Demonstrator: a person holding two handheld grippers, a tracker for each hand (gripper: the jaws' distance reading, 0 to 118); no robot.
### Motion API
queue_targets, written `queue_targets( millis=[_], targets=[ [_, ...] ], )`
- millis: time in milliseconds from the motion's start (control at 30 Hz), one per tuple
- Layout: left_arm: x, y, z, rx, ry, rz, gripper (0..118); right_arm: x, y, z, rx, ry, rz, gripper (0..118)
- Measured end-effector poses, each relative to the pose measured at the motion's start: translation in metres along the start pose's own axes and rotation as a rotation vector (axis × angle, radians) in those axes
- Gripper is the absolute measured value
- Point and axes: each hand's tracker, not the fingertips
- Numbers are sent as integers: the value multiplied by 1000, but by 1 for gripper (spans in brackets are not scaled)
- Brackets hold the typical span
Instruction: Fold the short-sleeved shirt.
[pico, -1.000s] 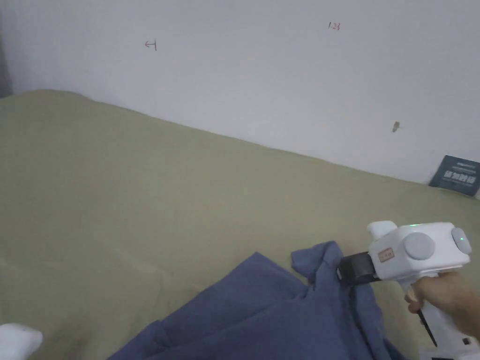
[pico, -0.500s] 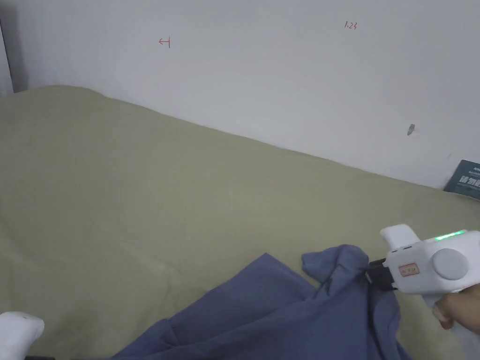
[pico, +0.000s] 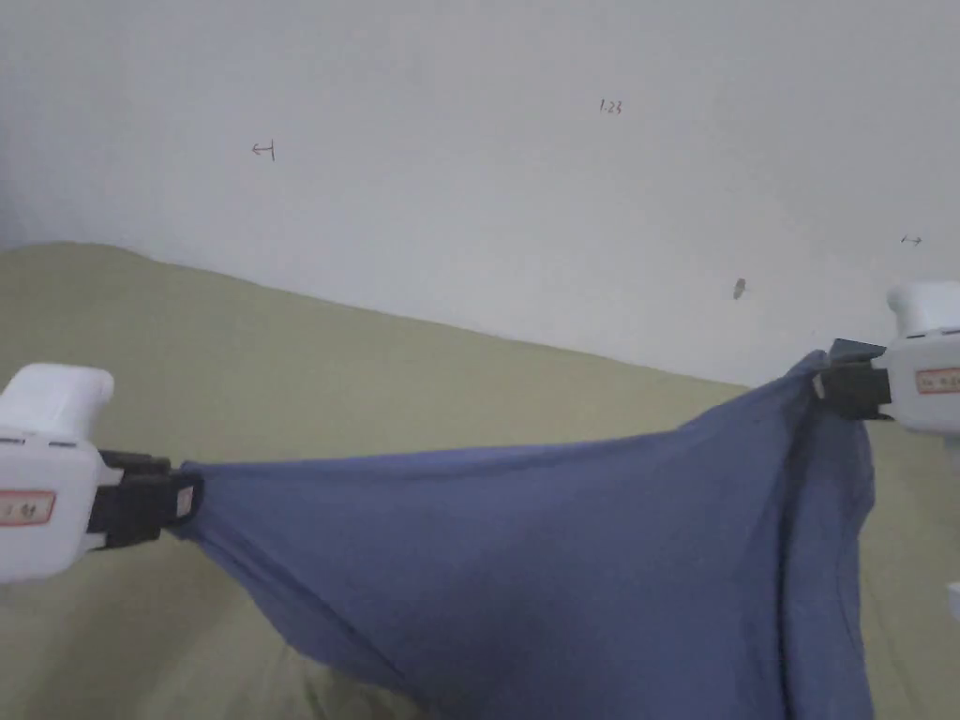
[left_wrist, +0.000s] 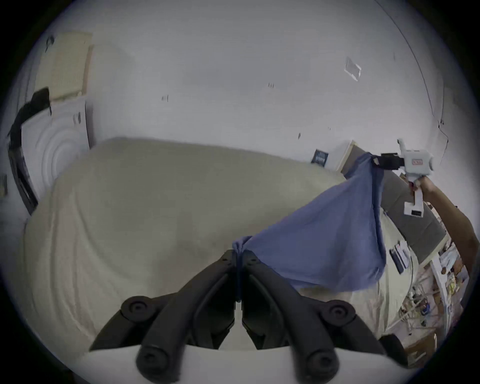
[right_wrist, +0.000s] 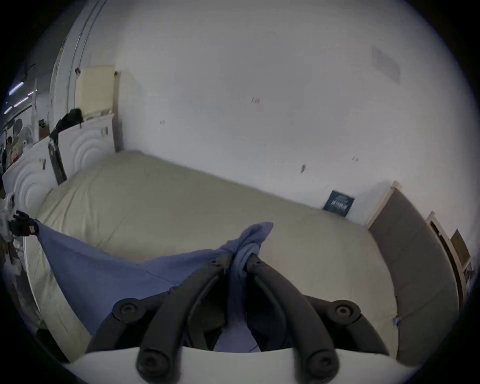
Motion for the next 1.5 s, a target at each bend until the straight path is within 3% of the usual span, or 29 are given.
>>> queue_targets(
  millis=[333,533,800,1300,1500],
  targets=[
    [18,145,-25,144,74,-93,4,35,70,24,164,-101,-71,13],
    [25,204,-36,227,156,-147,4,44,108,22,251,-190,-42,13],
    [13,275,-53,345,268,-167,4,49,155,22,376,-229,5,13],
    [26,297,-48,463,320,-213,4,54,190,28,586,-256,-12,13],
    [32,271,-43,456,283,-197,4,43,160,36,526,-238,-43,13]
  ],
)
